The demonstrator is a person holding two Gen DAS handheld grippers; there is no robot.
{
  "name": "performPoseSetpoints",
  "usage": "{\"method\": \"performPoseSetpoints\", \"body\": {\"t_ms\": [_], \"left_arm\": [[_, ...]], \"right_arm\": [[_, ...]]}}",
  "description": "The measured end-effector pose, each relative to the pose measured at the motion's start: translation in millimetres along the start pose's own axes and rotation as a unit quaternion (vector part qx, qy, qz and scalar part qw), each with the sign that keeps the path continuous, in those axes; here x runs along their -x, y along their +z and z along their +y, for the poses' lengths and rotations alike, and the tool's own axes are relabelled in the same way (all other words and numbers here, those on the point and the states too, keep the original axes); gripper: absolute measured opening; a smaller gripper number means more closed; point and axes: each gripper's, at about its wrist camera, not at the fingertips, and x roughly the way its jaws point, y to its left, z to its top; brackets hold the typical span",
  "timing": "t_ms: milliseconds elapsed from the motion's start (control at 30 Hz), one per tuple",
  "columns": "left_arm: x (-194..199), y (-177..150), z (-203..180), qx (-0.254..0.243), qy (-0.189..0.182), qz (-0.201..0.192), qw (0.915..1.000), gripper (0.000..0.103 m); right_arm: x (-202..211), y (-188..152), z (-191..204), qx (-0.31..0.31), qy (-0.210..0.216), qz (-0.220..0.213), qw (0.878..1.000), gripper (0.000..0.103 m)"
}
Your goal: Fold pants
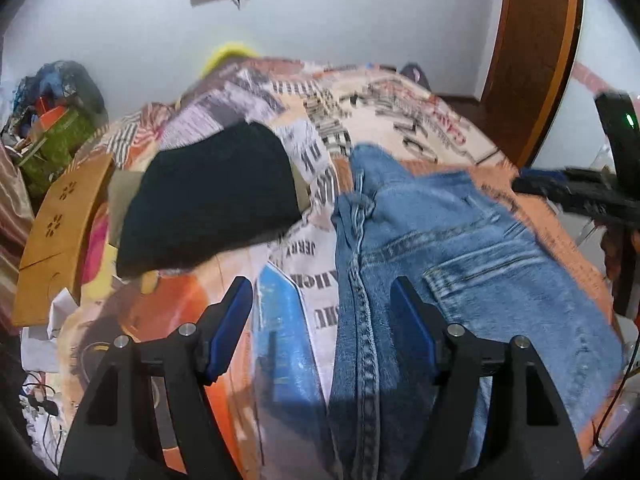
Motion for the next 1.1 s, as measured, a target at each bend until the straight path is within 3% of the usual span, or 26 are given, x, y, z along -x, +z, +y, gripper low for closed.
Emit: {"method": "performPoseSetpoints", "body": {"t_ms": [200, 300, 567, 867, 1100], "left_arm": [[27, -1, -1, -0.010, -0.030, -0.005, 0.9995, 0.073], [24, -4, -8, -0.015, -0.057, 0.008, 0.9982, 0.089], [-14, -10, -17, -0.011, -0.110, 0.093, 0.9895, 0.089], [-51, 2, -11, 0.011, -0.169, 0.143, 0.9750, 0.092], [-81, 10, -10, 0.029, -0.211, 0.178, 0.9606, 0.098]], "right_arm": [[59, -21, 20, 0.019, -0.004, -0.029, 0.999, 0.057], [74, -37, 31, 0.005, 0.010, -0.029, 1.000, 0.071], [52, -71, 48, -0.014, 0.028, 0.014, 0.999, 0.072], [20, -67, 35, -0.036, 0.068, 0.039, 0.996, 0.083], [-7, -61, 18, -0.076, 0.135, 0.072, 0.985, 0.088]]}}
